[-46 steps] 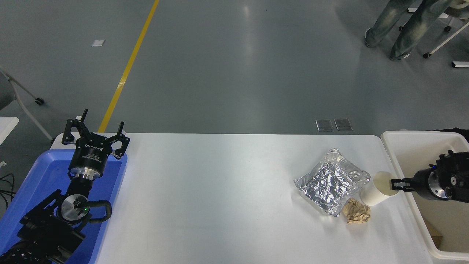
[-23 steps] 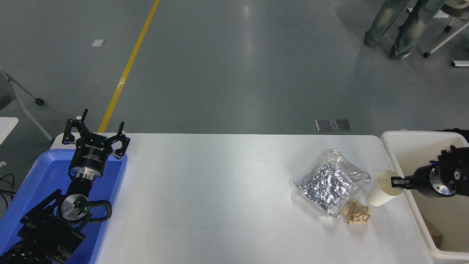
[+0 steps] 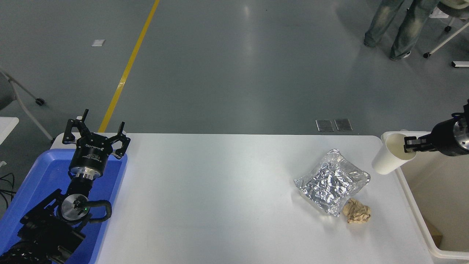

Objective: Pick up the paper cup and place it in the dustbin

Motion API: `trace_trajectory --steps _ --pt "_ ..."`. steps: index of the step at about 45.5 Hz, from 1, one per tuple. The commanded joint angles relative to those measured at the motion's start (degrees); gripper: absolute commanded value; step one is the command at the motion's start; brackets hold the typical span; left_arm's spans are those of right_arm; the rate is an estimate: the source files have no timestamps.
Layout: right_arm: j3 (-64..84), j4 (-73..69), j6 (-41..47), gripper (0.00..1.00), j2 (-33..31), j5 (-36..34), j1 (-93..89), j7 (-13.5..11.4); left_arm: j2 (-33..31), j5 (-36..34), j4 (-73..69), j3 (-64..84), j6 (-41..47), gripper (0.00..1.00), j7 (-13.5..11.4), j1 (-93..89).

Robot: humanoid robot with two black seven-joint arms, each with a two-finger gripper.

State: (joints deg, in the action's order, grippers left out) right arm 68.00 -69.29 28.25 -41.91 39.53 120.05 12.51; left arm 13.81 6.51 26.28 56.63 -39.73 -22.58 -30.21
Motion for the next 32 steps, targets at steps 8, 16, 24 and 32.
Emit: trace_trajectory --steps 8,16,24,32 --pt "4.4 -0.2 6.0 0.00 -1.2 0.8 9.2 -0.3 0.1 0.0 0.0 0.0 0.0 1.00 -0.1 0.1" --pt "6.6 11.9 3.5 0.00 -7.1 1.3 1.1 -0.1 0.0 0.1 0.0 0.0 0.0 1.00 -0.1 0.1" --pt "1.7 28.0 -0.6 0.00 -12.5 1.2 -15.3 0.5 0.0 0.1 0.0 0.0 0.0 1.00 -0.1 0.1" --pt "-15.2 36.8 -9.0 0.00 -14.7 0.6 -41.1 0.4 0.0 0.1 0.0 0.0 0.0 1.00 -0.1 0.1"
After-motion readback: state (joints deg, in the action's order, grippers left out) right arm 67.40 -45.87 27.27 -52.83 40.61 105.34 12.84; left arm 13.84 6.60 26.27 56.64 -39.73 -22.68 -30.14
